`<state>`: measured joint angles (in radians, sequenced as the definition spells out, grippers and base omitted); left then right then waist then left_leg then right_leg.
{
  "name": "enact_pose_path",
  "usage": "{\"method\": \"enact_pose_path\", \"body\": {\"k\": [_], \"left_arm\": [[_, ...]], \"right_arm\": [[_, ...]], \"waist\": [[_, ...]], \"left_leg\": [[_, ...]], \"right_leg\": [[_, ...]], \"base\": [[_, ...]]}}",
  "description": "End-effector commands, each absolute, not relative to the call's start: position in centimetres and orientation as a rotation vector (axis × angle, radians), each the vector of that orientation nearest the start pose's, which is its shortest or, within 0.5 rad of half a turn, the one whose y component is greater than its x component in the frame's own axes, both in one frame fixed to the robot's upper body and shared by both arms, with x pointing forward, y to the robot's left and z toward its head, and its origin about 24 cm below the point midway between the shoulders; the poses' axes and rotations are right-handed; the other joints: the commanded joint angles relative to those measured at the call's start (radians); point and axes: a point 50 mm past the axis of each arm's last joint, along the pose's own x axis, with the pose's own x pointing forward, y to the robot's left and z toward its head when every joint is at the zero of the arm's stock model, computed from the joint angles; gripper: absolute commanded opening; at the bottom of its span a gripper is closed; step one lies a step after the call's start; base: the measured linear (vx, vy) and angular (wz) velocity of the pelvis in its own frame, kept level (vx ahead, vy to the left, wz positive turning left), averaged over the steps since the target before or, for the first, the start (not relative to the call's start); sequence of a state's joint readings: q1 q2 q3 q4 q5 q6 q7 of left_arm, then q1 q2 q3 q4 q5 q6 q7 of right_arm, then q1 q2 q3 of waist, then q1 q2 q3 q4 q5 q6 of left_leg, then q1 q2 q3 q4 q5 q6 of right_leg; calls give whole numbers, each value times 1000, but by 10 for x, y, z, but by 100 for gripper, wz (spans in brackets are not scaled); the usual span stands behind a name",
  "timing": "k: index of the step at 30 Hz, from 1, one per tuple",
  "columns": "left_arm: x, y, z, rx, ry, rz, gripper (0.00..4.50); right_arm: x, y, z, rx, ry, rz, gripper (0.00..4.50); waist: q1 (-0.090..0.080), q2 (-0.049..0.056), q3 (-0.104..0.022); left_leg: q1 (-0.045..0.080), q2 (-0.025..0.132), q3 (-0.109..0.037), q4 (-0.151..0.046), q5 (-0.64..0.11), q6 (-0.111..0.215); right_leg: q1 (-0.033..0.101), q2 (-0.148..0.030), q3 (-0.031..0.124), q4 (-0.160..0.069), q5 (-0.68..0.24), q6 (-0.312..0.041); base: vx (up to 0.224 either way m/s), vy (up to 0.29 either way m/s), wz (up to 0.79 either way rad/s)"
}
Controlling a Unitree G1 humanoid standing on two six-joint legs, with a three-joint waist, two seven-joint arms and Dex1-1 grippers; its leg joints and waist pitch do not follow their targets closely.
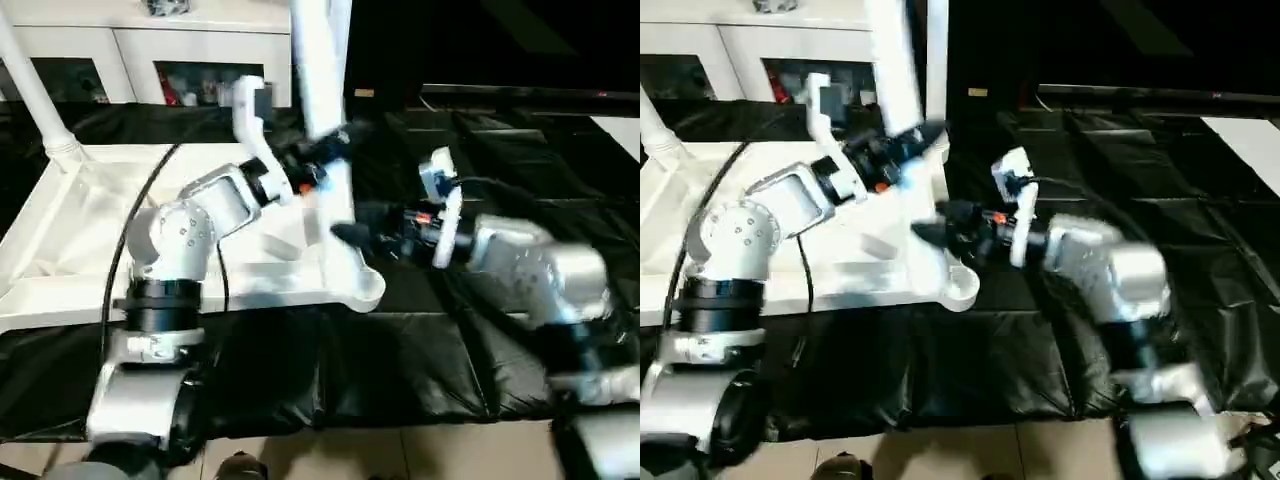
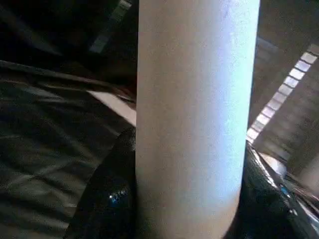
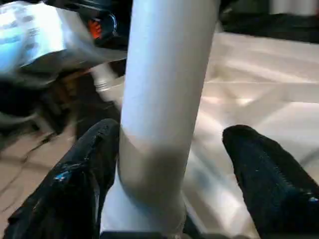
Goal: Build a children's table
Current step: Pick table leg
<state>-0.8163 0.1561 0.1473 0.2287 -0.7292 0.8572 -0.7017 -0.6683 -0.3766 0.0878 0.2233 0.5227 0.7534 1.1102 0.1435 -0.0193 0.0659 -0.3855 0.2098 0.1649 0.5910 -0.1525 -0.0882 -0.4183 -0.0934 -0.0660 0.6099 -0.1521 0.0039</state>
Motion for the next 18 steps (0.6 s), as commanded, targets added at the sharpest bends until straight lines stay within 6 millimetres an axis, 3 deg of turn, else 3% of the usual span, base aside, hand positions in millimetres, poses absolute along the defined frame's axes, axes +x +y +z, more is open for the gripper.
{"method": "enact_pose_path", "body": {"k": [1, 6, 9, 10, 12, 13, 18], "left_arm": [[332, 79, 209, -543, 75, -1271, 186], [324, 72, 210, -542, 71, -1380, 186], [322, 71, 210, -540, 67, -1408, 186], [322, 71, 210, -539, 66, -1411, 186], [323, 71, 212, -544, 64, -1415, 186], [323, 72, 212, -547, 63, -1416, 186], [322, 73, 213, -551, 54, -1426, 186]], "right_arm": [[318, -119, 140, 244, 345, 1382, 373], [312, -113, 143, 278, 380, 1540, 373], [311, -111, 142, 286, 401, 1587, 339], [311, -110, 142, 287, 406, 1596, 336], [312, -108, 142, 290, 417, 1621, 301], [312, -108, 141, 294, 417, 1627, 301], [312, -106, 140, 302, 425, 1647, 257]], "waist": [[2, 7, -82], [2, 6, -82], [2, 3, -82], [3, -4, -80], [4, -1, -81], [5, -4, -81], [5, 0, -82]], "left_leg": [[17, 6, 6, -67, -263, -13], [16, 8, 5, -66, -266, -10], [17, 8, 5, -66, -272, -10], [16, 8, 7, -67, -273, -11], [16, 8, 6, -66, -268, -11], [15, 8, 5, -66, -266, -12], [16, 9, 5, -66, -256, -12]], "right_leg": [[62, -37, 28, -65, -217, -207], [64, -37, 27, -66, -235, -213], [63, -38, 26, -67, -260, -209], [61, -38, 27, -71, -282, -197], [61, -39, 27, -70, -294, -191], [61, -39, 26, -71, -298, -189], [59, -38, 26, -69, -294, -185]], "base": [[0, 0, 0], [0, 0, 0], [0, 0, 0], [0, 0, 0], [0, 0, 0], [0, 0, 0], [0, 0, 0]]}}
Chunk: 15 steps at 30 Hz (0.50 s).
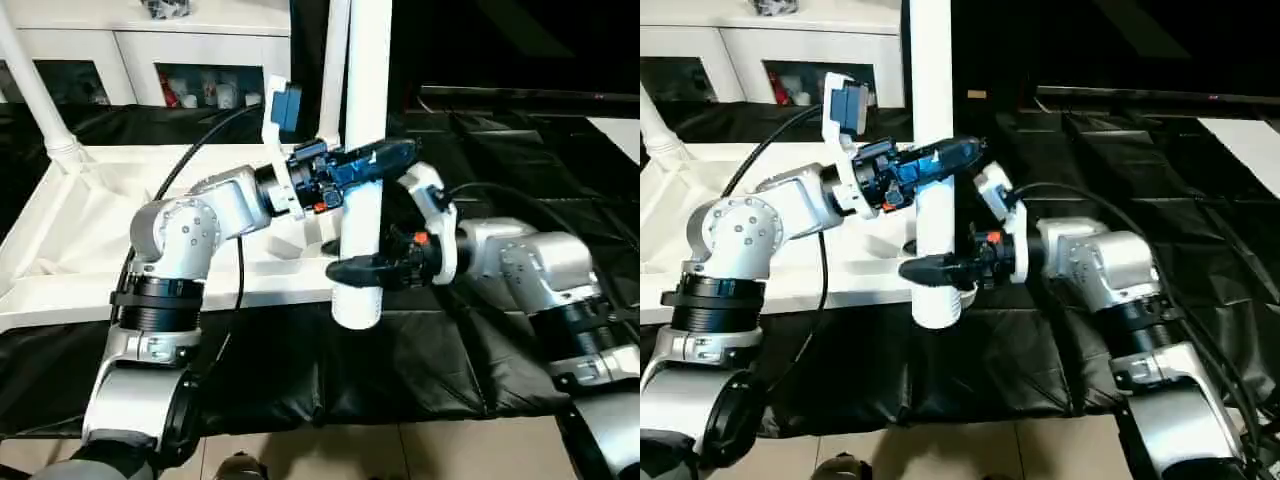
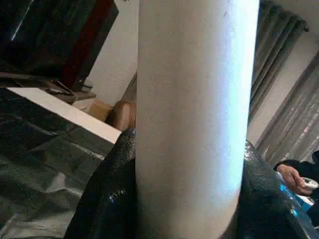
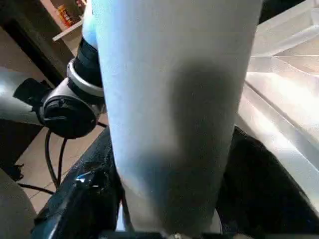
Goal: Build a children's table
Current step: Pick table leg
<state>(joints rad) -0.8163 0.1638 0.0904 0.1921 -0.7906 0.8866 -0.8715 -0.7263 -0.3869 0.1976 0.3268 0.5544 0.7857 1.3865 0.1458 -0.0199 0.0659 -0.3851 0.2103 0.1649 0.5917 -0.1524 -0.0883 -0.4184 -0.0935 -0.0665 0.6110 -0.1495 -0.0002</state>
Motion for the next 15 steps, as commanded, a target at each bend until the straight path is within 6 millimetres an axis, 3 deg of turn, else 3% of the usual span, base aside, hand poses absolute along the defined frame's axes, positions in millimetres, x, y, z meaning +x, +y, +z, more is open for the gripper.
{"method": "enact_pose_path", "body": {"k": [1, 5, 8, 11, 15], "left_arm": [[322, 74, 213, -551, 53, -1427, 186], [322, 73, 213, -554, 51, -1435, 186], [327, 72, 212, -554, 58, -1367, 256], [330, 72, 210, -525, 57, -1313, 264], [337, 74, 205, -455, 53, -1160, 303]], "right_arm": [[312, -106, 140, 302, 426, 1649, 250], [311, -106, 139, 307, 425, 1648, 223], [313, -104, 139, 312, 399, 1612, 199], [315, -103, 138, 308, 363, 1540, 195], [321, -100, 137, 254, 314, 1403, 193]], "waist": [[3, 0, -82], [3, 3, -84], [2, 2, -84], [3, 1, -85], [-1, 2, -83]], "left_leg": [[15, 8, 5, -67, -256, -12], [15, 8, 5, -66, -241, -10], [15, 7, 6, -65, -240, -12], [16, 7, 6, -65, -242, -16], [16, 7, 3, -69, -250, -32]], "right_leg": [[59, -37, 27, -70, -295, -181], [60, -36, 27, -66, -259, -192], [61, -36, 27, -66, -250, -198], [61, -36, 27, -67, -256, -196], [59, -38, 27, -71, -288, -163]], "base": [[0, 0, 0], [0, 0, 0], [0, 0, 0], [0, 0, 0], [0, 0, 0]]}}
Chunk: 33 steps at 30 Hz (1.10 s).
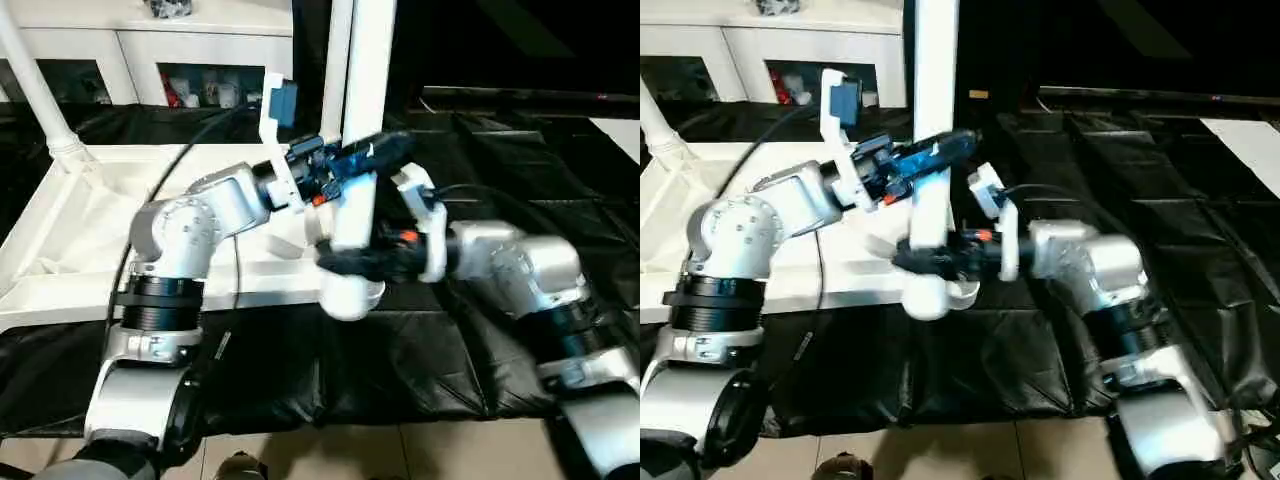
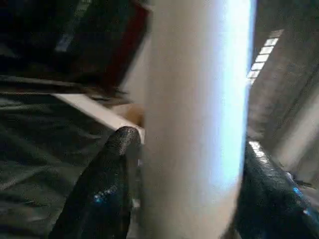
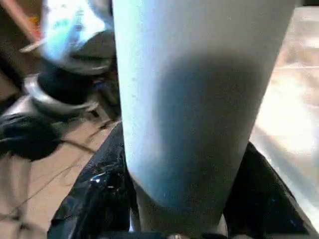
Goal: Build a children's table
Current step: Pick table leg
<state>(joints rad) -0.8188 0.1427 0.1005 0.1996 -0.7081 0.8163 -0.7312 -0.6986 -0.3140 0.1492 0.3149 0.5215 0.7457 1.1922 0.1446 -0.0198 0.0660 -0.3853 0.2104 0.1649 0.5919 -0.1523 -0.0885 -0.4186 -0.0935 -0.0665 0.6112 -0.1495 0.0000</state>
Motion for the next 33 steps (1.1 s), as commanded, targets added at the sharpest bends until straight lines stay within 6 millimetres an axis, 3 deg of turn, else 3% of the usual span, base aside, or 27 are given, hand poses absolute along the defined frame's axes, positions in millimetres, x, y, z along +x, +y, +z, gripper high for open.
{"method": "enact_pose_path", "body": {"k": [1, 6, 11, 13, 14, 16, 18, 22, 23, 24, 27, 33], "left_arm": [[338, 74, 202, -431, 67, -1113, 303], [349, 76, 191, -297, 108, -830, 303], [356, 78, 193, -358, 62, -661, 264], [356, 78, 194, -363, 50, -663, 254], [355, 76, 197, -375, 17, -682, 229], [355, 76, 197, -375, 12, -688, 223], [351, 71, 200, -384, -20, -744, 215], [348, 69, 202, -404, -30, -788, 191], [347, 68, 203, -409, -39, -819, 187], [346, 68, 204, -416, -45, -847, 186], [345, 69, 205, -418, -49, -885, 186], [340, 71, 206, -379, -44, -989, 185]], "right_arm": [[322, -98, 137, 237, 299, 1359, 193], [328, -93, 138, 152, 249, 1160, 193], [324, -80, 142, 143, 210, 1087, 192], [322, -78, 142, 145, 206, 1085, 191], [319, -75, 143, 149, 196, 1085, 191], [318, -74, 143, 149, 195, 1084, 191], [315, -73, 143, 150, 186, 1081, 191], [314, -76, 143, 162, 192, 1083, 191], [315, -80, 144, 201, 210, 1094, 247], [317, -83, 145, 213, 216, 1100, 261], [318, -88, 146, 226, 228, 1128, 281], [318, -102, 146, 252, 312, 1278, 328]], "waist": [[1, 3, -84], [-1, 5, -85], [-1, 8, -85], [-2, 6, -85], [-2, 16, -86], [-4, 13, -86], [-3, 20, -86], [-6, 18, -84], [-6, 16, -84], [-6, 14, -84], [-6, 17, -82], [-3, 10, -83]], "left_leg": [[16, 7, 3, -69, -249, -33], [16, 7, 2, -71, -244, -47], [15, 4, 3, -69, -241, -46], [15, 3, 3, -70, -249, -44], [16, 3, 1, -70, -250, -43], [16, 4, 1, -71, -253, -42], [18, 4, 2, -71, -263, -44], [17, 3, 2, -72, -284, -44], [18, 3, 2, -72, -290, -42], [19, 2, 2, -72, -289, -39], [19, 3, 2, -72, -300, -35], [17, 5, 2, -70, -280, -27]], "right_leg": [[61, -38, 27, -71, -292, -159], [59, -36, 28, -68, -271, -141], [59, -35, 29, -71, -257, -132], [59, -33, 28, -72, -254, -132], [58, -33, 28, -71, -244, -134], [58, -32, 28, -72, -231, -136], [57, -32, 29, -70, -217, -146], [59, -32, 28, -73, -237, -145], [59, -31, 28, -74, -249, -143], [60, -32, 28, -75, -255, -142], [57, -32, 28, -76, -266, -144], [61, -33, 28, -71, -249, -154]], "base": [[0, 0, 0], [0, 0, 0], [0, 0, 0], [0, 0, 0], [0, 0, 0], [0, 0, 0], [0, 0, 0], [0, 0, 0], [0, 0, 0], [0, 0, 0], [0, 0, 0], [0, 0, 0]]}}
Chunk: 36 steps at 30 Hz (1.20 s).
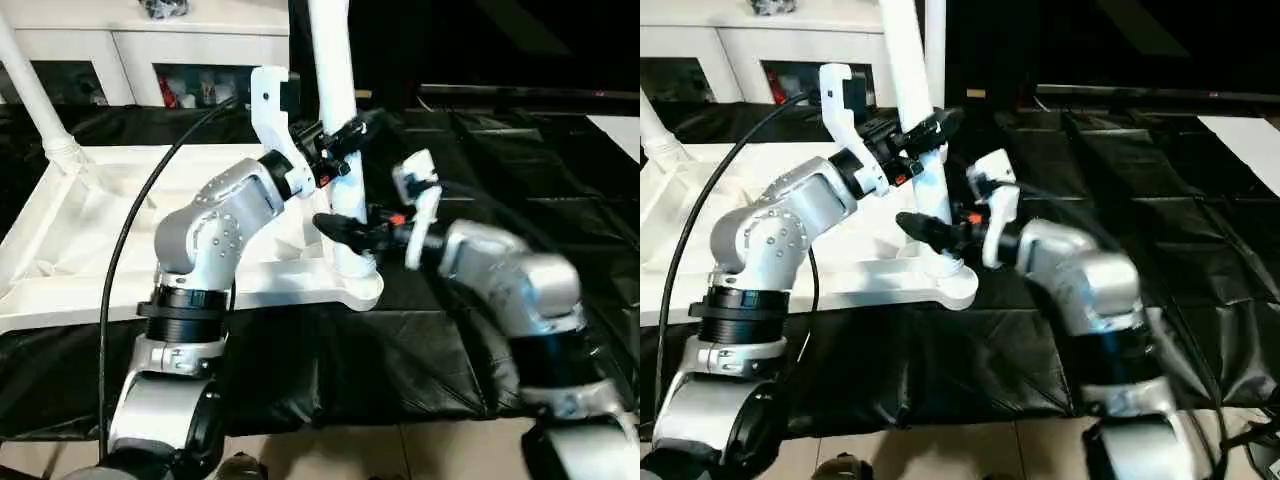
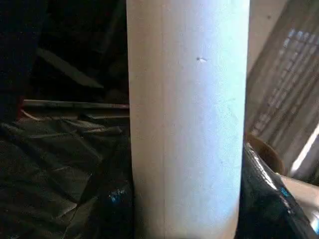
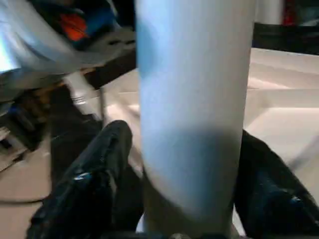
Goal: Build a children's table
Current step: Pick table leg
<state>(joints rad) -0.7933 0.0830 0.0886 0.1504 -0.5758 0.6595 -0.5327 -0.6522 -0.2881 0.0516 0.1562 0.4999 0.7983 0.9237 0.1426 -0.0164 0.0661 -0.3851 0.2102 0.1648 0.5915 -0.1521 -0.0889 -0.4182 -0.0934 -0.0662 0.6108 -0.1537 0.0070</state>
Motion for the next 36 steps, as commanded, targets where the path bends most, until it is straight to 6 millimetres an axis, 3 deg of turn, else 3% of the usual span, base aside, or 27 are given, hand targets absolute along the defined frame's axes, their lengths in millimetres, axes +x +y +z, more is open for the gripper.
{"method": "enact_pose_path", "body": {"k": [1, 7, 14, 19, 24, 36], "left_arm": [[339, 71, 207, -377, -46, -1001, 185], [330, 68, 206, -332, -25, -1107, 185], [326, 64, 205, -328, 2, -1147, 185], [325, 63, 206, -335, 4, -1158, 185], [326, 63, 206, -339, 4, -1157, 185], [325, 61, 208, -352, 9, -1176, 185]], "right_arm": [[318, -103, 146, 249, 320, 1294, 338], [321, -108, 143, 192, 386, 1329, 366], [326, -109, 144, 142, 391, 1361, 366], [326, -108, 145, 144, 388, 1398, 366], [325, -107, 144, 149, 397, 1419, 304], [323, -106, 137, 166, 423, 1436, 206]], "waist": [[0, 2, -84], [1, 1, -84], [1, -4, -82], [2, -4, -84], [2, -4, -85], [2, 2, -85]], "left_leg": [[17, 6, 4, -69, -269, -23], [14, 7, 5, -66, -238, -23], [14, 6, 7, -65, -246, -19], [13, 6, 6, -64, -235, -14], [13, 6, 7, -63, -225, -11], [15, 7, 5, -63, -237, -15]], "right_leg": [[61, -34, 28, -69, -238, -167], [61, -37, 28, -64, -225, -184], [59, -37, 28, -70, -272, -174], [61, -36, 28, -67, -254, -175], [61, -35, 28, -65, -237, -182], [61, -35, 27, -65, -242, -187]], "base": [[0, 0, 0], [0, 0, 0], [0, 0, 0], [0, 0, 0], [0, 0, 0], [0, 0, 0]]}}
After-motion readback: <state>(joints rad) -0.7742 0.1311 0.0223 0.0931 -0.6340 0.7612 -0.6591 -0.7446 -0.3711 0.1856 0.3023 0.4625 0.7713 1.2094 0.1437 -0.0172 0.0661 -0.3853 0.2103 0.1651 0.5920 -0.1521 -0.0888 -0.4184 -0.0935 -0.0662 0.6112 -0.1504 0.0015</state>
